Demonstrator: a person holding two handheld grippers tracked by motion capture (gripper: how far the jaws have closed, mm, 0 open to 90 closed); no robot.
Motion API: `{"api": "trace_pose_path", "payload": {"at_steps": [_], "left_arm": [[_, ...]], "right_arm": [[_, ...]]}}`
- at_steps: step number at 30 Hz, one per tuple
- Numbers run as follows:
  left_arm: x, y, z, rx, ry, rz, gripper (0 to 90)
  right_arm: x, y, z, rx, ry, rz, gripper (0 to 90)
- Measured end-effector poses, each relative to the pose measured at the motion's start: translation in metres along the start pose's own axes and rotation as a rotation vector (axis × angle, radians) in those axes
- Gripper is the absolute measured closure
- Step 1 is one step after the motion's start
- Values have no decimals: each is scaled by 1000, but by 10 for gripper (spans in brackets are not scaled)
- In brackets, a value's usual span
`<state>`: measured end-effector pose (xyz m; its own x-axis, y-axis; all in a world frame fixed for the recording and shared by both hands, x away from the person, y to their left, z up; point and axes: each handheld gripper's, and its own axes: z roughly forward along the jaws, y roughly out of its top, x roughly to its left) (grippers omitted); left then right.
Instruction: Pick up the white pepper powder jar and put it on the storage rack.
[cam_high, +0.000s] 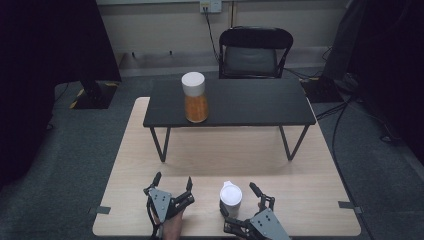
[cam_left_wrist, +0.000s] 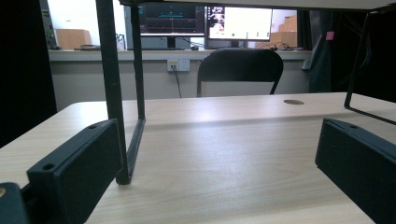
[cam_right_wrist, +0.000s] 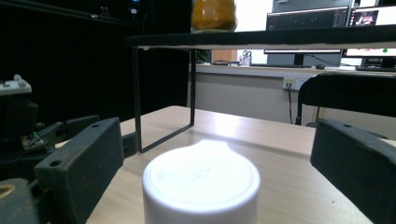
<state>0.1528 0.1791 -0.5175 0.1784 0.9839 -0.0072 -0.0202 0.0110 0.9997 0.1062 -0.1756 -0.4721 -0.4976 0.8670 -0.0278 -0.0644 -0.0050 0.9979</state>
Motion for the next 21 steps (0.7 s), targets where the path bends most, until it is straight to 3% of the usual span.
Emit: {"api": "trace_pose_path", "payload": {"at_steps": [12,21], "left_arm": [[0,0,0,0,0,0,0],[0,0,0,0,-3,-1,0]], "right_arm": [[0,-14,5,57,31,5,132],[-1,-16,9,92,23,21,236]]}}
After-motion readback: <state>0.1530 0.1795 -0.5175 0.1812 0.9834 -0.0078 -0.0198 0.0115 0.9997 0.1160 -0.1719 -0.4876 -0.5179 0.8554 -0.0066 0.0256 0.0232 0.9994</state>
